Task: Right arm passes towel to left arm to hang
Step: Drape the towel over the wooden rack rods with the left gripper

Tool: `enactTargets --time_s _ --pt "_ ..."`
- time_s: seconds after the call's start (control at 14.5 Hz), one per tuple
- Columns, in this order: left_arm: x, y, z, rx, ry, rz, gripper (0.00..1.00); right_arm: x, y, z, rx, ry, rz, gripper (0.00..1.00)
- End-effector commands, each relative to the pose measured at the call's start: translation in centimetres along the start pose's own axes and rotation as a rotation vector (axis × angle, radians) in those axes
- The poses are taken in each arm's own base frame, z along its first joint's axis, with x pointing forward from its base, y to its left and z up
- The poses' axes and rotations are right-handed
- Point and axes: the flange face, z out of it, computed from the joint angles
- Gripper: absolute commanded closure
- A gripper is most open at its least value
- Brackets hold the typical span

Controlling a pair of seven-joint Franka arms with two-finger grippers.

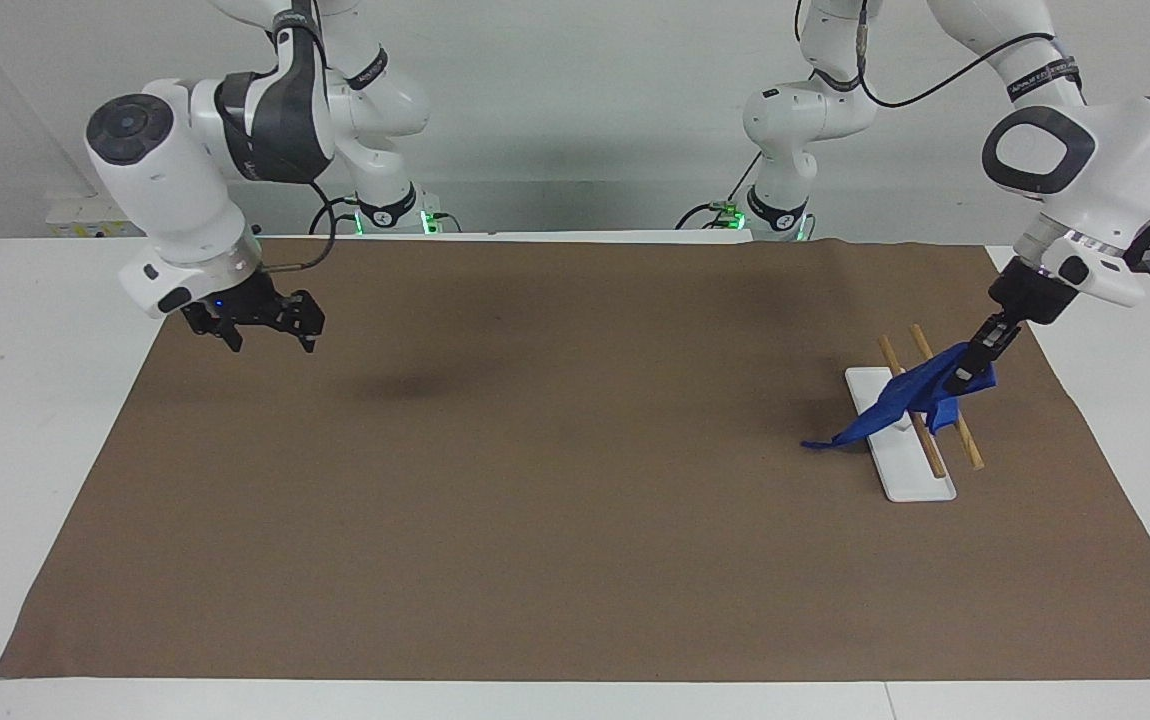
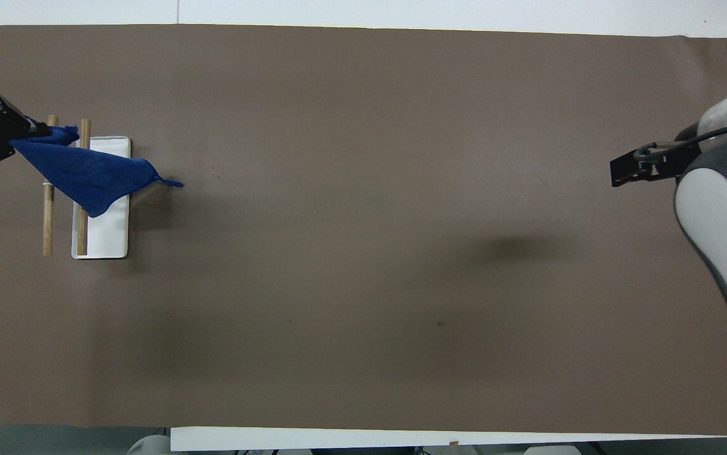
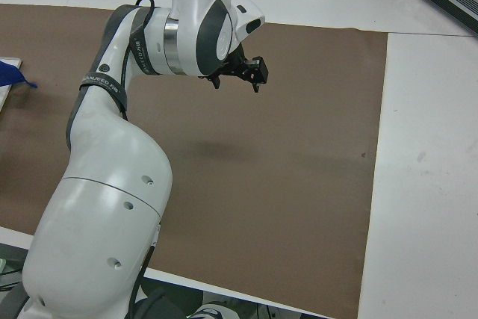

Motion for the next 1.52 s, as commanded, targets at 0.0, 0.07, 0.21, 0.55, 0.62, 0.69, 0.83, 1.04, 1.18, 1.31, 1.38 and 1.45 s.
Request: enactTargets --time_s 0.0,0.07,0.21,0.55,0.62,0.69,0.83,1.04,1.18,1.31,1.38,1.45 --pt "1.9 -0.1 0.1 0.007 0.032 0.033 1.00 -0.3 1.3 -3.5 -0.015 0.005 0.015 0.00" --pt "3.0 0.5 0.2 0.001 0.035 0.050 1.00 -0.4 1.4 -3.8 -0.015 0.001 0.017 0.00" --pt "4.2 1.5 -0.1 0.017 0.027 0.079 1.00 -0.4 1.4 -5.0 -0.014 0.018 0.020 0.00" --pt "5.8 -1.4 -1.1 0.062 0.027 0.106 1.00 -0.6 1.2 -4.9 -0.005 -0.003 0.020 0.00" --pt "5.9 -1.2 -1.3 0.059 0.036 0.108 1.00 -0.5 1.0 -4.8 0.021 -0.006 0.024 0.00" --pt "6.0 -1.2 -1.2 0.058 0.036 0.106 1.00 -0.5 1.2 -4.8 0.043 -0.008 0.034 0.00" --pt "6.8 -0.8 -1.5 0.049 0.045 0.107 1.00 -0.6 1.6 -4.7 0.053 -0.010 0.047 0.00" --pt "7.8 0.3 -1.9 0.030 0.067 0.111 1.00 -0.7 1.5 -4.7 0.051 -0.020 0.043 0.00" --pt "8.1 0.5 -1.1 0.024 0.081 0.112 1.00 -0.7 1.5 -4.6 0.053 -0.027 0.043 0.00" --pt "8.5 0.6 -0.5 -0.002 0.103 0.094 1.00 -0.7 1.5 -4.6 0.051 -0.027 0.042 0.00" --pt "8.6 0.6 -0.2 -0.015 0.099 0.081 1.00 -0.7 1.5 -4.6 0.051 -0.027 0.043 0.00" --pt "8.7 0.5 -0.6 -0.016 0.088 0.076 1.00 -0.7 1.5 -4.6 0.051 -0.025 0.043 0.00"
